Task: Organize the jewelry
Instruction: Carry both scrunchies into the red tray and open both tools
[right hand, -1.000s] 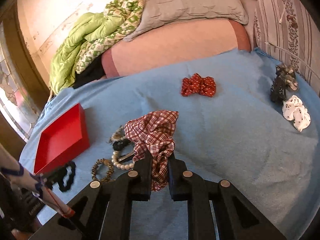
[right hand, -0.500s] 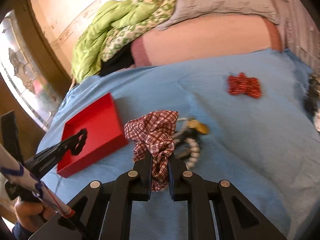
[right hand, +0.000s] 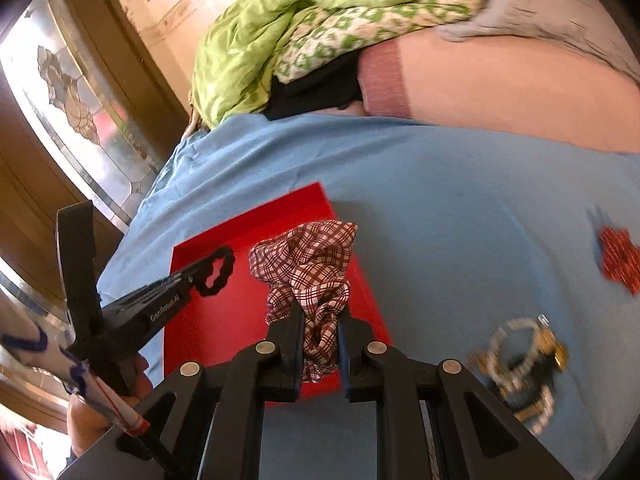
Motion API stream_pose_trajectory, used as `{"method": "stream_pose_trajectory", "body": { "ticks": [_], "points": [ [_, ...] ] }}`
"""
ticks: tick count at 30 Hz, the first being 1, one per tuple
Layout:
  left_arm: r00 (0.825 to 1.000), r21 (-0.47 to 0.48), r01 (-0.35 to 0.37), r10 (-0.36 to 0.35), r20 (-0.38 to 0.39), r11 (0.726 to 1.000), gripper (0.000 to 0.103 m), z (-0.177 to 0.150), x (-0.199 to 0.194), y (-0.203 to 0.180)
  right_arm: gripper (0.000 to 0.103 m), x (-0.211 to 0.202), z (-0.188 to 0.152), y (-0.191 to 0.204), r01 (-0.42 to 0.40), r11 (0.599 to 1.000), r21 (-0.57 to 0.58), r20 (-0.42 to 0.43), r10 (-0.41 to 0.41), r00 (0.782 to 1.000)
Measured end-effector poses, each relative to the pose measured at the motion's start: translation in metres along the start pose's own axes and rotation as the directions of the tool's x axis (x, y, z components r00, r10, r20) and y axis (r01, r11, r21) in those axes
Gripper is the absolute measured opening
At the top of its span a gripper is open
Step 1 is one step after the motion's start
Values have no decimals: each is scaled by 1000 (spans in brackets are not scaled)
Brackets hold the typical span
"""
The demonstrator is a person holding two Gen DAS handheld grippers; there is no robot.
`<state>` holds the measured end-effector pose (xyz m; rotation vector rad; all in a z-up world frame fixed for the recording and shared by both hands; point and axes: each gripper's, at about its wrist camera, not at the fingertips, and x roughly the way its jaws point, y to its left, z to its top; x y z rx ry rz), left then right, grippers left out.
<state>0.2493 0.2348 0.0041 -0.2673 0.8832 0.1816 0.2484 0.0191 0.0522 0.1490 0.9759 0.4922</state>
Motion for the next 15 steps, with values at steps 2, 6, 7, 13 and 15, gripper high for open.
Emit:
{"method": "stream_pose_trajectory", "body": {
  "ticks": [2, 6, 7, 13, 15],
  "points": [
    [1000, -13, 2, -3, -7, 1000, 7, 4, 4, 6, 16, 20, 11, 5, -13, 1000, 14, -29, 13, 1000],
    [1000, -36, -17, 16, -21, 999, 7, 7, 14, 15, 16, 64, 29, 17, 0, 1000, -5, -73, 0, 997],
    [1000, -40, -22, 21, -23, 999, 7, 7, 16, 16, 16, 70, 31, 18, 1, 1000, -6, -81, -2, 997],
    [999, -62, -34, 32, -36, 998, 7, 8, 22, 26, 17, 118, 46, 16, 29, 1000, 5, -135, -28, 990],
    [999, -59, -37, 34, -41, 998, 7, 8, 24, 26, 17, 130, 47, 16, 31, 999, 8, -150, -29, 988]
  ]
}}
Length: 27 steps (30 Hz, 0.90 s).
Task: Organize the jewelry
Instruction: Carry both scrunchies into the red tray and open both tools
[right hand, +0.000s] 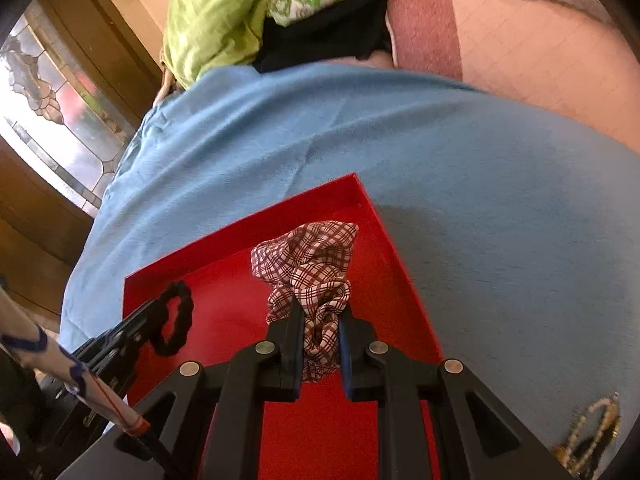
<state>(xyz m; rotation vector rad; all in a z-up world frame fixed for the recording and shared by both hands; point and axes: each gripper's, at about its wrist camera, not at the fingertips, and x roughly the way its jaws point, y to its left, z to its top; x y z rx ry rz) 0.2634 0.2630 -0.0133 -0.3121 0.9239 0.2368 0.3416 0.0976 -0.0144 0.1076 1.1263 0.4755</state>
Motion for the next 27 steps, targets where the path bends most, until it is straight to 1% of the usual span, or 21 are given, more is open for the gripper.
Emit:
{"method": "stream_pose_trajectory", "body": {
  "ticks": [3, 4, 5, 6, 7, 8, 11, 14, 17, 19, 21, 24, 27],
  "points": [
    [1000, 6, -14, 14, -6, 1000, 9, 0, 3, -1, 19, 10, 3, -1, 10, 1000, 5, -1, -10, 1000],
    [1000, 4, -13, 13, -11, 1000, 9, -1, 4, -1, 26, 10, 2, -2, 12, 1000, 8, -3, -12, 1000],
    [1000, 5, -14, 14, -11, 1000, 13, 0, 5, -2, 31, 11, 3, -2, 7, 1000, 10, -4, -7, 1000],
    [1000, 10, -18, 18, -10, 1000, 21, -1, 5, -3, 40, 9, 3, -3, 9, 1000, 9, 3, -9, 1000],
    [1000, 15, -24, 25, -6, 1000, 27, -1, 4, -5, 43, 7, 2, -3, 12, 1000, 6, 9, -12, 1000],
    [999, 16, -32, 32, 1, 999, 37, -1, 2, -6, 43, 3, 3, -3, 14, 1000, -2, 16, -14, 1000],
    [999, 17, -34, 34, 24, 999, 38, 0, -6, -8, 43, -8, 1, -6, 1, 1000, 0, 29, -1, 1000],
    [998, 12, -28, 28, 47, 1000, 38, 3, -16, -9, 43, -28, -4, -14, -22, 1000, 12, 54, 21, 998],
    [997, 24, -14, 12, 73, 1000, 38, 2, -27, -18, 43, -59, -18, -26, -62, 998, 33, 98, 58, 993],
    [996, 53, 0, -5, 88, 999, 38, 0, -34, -32, 43, -84, -36, -39, -74, 996, 48, 135, 67, 989],
    [995, 93, 11, -21, 101, 996, 39, -5, -40, -49, 43, -101, -52, -50, -92, 994, 59, 148, 83, 986],
    [994, 140, 35, -50, 100, 989, 39, -14, -45, -70, 43, -130, -81, -71, -84, 994, 72, 176, 70, 982],
    [992, 208, 66, -87, 92, 976, 39, -29, -52, -99, 43, -156, -106, -99, -71, 993, 97, 215, 49, 975]
  ]
}}
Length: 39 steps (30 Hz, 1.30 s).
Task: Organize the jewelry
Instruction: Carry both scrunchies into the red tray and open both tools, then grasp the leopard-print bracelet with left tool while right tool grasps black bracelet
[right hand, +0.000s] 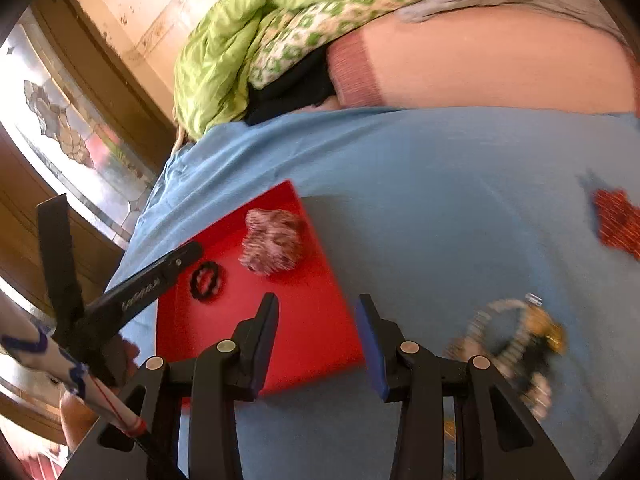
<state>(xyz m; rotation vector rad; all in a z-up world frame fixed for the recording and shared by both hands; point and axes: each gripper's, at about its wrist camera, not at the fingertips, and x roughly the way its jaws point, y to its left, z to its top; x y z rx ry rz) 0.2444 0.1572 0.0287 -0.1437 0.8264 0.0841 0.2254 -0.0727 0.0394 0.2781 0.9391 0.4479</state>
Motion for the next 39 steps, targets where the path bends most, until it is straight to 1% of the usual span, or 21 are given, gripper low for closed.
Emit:
{"method": "stream_pose_trajectory", "body": {
  "ticks": [2, 4, 5, 6, 7, 8, 10, 12, 15, 17, 18, 21, 24, 26, 29, 31, 32, 33, 34, 37, 39],
  "points": [
    [1000, 42, 22, -22, -3, 999, 39, -6, -4, -18, 41, -16, -5, -21, 29, 999, 22, 17, -29, 999],
    [999, 76, 44, -43, -11, 996, 39, -14, -7, -35, 38, -32, -12, -46, 67, 995, 69, 39, -70, 997],
    [998, 95, 62, -61, -22, 994, 39, -19, -9, -45, 38, -38, -15, -59, 78, 992, 97, 48, -83, 995],
    [997, 104, 78, -75, -30, 992, 39, -23, -11, -49, 35, -42, -19, -76, 91, 986, 137, 52, -99, 994],
    [993, 121, 113, -107, -52, 986, 39, -30, -14, -59, 33, -43, -22, -85, 98, 982, 161, 49, -107, 993],
    [990, 127, 133, -126, -63, 983, 39, -34, -16, -64, 30, -43, -24, -96, 107, 975, 193, 39, -117, 992],
    [973, 129, 214, -199, -116, 968, 39, -46, -19, -76, 28, -44, -26, -110, 112, 964, 240, 25, -122, 992],
    [957, 129, 262, -241, -160, 956, 39, -59, -22, -86, 28, -48, -28, -119, 95, 959, 268, 31, -107, 994],
    [936, 128, 298, -263, -233, 946, 39, -89, -23, -102, 28, -52, -28, -122, 81, 962, 260, 47, -97, 994],
    [923, 134, 320, -277, -265, 938, 39, -104, -23, -113, 28, -55, -28, -125, 76, 966, 248, 52, -91, 994],
    [920, 149, 326, -277, -278, 934, 39, -111, -22, -120, 28, -54, -27, -126, 70, 967, 243, 52, -85, 995],
    [921, 220, 318, -245, -303, 922, 39, -127, -14, -142, 28, -52, -27, -128, 54, 969, 241, 40, -65, 997],
    [930, 259, 280, -195, -312, 924, 39, -133, -1, -152, 28, -50, -30, -131, 33, 970, 242, 21, -39, 999],
    [936, 275, 265, -178, -303, 924, 38, -133, 5, -155, 28, -49, -32, -129, 27, 974, 226, 7, -29, 1000],
    [956, 331, 216, -130, -264, 919, 23, -131, 13, -162, 28, -48, -34, -125, 25, 980, 198, -5, -25, 1000],
    [960, 336, 211, -129, -251, 918, 9, -128, 15, -163, 28, -47, -36, -125, 25, 980, 195, -9, -24, 1000],
    [959, 333, 215, -134, -250, 918, 6, -126, 16, -163, 28, -46, -36, -126, 24, 980, 198, -12, -22, 1000],
    [953, 317, 241, -162, -255, 917, 6, -121, 16, -162, 28, -44, -37, -127, 21, 978, 205, -16, -18, 1000],
    [951, 305, 256, -182, -250, 917, 6, -118, 14, -161, 28, -42, -37, -130, 17, 976, 215, -19, -13, 1000],
    [957, 296, 267, -215, -197, 917, 6, -105, 1, -151, 28, -35, -38, -136, -14, 965, 260, -35, 24, 999],
    [963, 298, 257, -217, -160, 919, 6, -98, -8, -144, 28, -31, -39, -138, -44, 957, 287, -41, 58, 997]
  ]
}}
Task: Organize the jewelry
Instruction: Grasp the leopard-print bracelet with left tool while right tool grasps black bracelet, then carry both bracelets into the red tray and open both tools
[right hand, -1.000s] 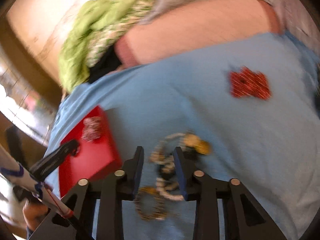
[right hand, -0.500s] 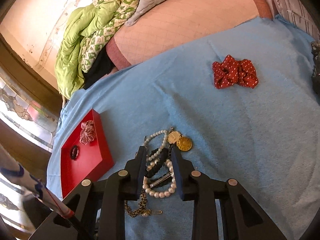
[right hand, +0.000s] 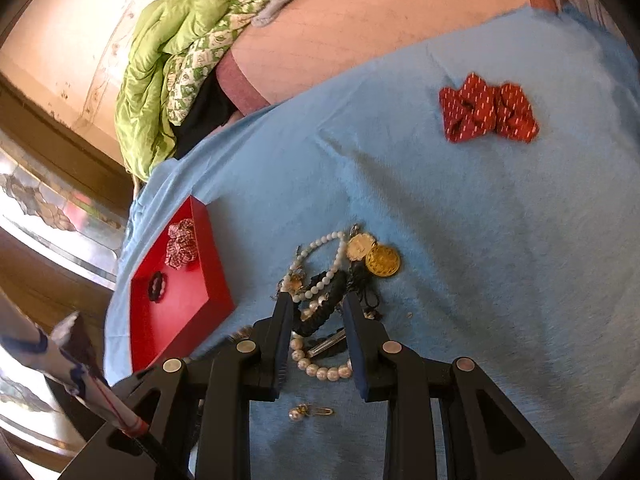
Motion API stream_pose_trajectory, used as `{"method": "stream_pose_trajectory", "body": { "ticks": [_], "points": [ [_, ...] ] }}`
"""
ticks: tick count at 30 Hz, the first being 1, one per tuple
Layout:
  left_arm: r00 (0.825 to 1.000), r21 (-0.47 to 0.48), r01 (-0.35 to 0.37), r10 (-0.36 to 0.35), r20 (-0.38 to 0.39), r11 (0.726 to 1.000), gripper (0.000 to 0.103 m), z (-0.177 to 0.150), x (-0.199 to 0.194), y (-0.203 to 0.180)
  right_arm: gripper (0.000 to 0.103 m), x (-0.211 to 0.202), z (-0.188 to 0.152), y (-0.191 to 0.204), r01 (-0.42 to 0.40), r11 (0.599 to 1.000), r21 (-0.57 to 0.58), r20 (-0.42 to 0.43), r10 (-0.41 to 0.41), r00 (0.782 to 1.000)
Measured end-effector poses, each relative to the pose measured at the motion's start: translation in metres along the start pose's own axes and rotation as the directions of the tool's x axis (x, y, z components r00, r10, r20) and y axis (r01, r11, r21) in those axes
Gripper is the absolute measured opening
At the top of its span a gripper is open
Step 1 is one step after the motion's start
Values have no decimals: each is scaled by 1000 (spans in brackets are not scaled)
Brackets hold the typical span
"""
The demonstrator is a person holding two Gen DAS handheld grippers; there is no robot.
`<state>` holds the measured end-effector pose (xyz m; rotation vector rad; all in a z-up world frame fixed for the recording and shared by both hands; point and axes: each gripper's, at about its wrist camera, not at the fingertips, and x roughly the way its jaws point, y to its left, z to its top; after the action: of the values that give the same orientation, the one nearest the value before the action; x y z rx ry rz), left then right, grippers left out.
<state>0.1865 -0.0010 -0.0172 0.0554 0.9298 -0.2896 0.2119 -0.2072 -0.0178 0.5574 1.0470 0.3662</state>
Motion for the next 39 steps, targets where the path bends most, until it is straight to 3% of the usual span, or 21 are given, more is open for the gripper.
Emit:
{"method": "stream_pose_trajectory", "body": {
  "ticks": [4, 17, 18, 19, 20, 25, 30, 39],
  "points": [
    [1000, -22, -9, 10, 25, 1000, 6, 4, -8, 14, 28, 11, -2, 0, -46, 998, 39, -33, 47, 998],
    [999, 1, -11, 11, 41, 1000, 6, 4, -13, 12, 28, 40, -2, -1, 34, 997, 66, -76, -29, 997],
    [999, 3, -10, 10, 42, 1000, 6, 3, -13, 11, 23, 42, -1, -1, 37, 997, 61, -74, -32, 997],
    [999, 4, -9, 9, 44, 1000, 6, 3, -14, 11, 11, 43, 0, 1, 42, 998, 49, -74, -38, 997],
    [999, 5, -10, 9, 47, 1000, 6, 3, -14, 11, 10, 42, 0, 4, 51, 998, 32, -68, -49, 996],
    [997, -6, -15, 15, 82, 1000, 6, 6, -22, 15, 9, 6, 3, 35, 109, 988, -113, 95, -98, 991],
    [992, -11, -22, 23, 124, 1000, 6, 9, -30, 15, 9, -31, -1, 60, 137, 966, -220, 267, -76, 961],
    [991, -18, -35, 37, 126, 999, 6, 10, -29, 18, 9, -27, -5, 67, 129, 959, -251, 271, -58, 961]
  ]
}}
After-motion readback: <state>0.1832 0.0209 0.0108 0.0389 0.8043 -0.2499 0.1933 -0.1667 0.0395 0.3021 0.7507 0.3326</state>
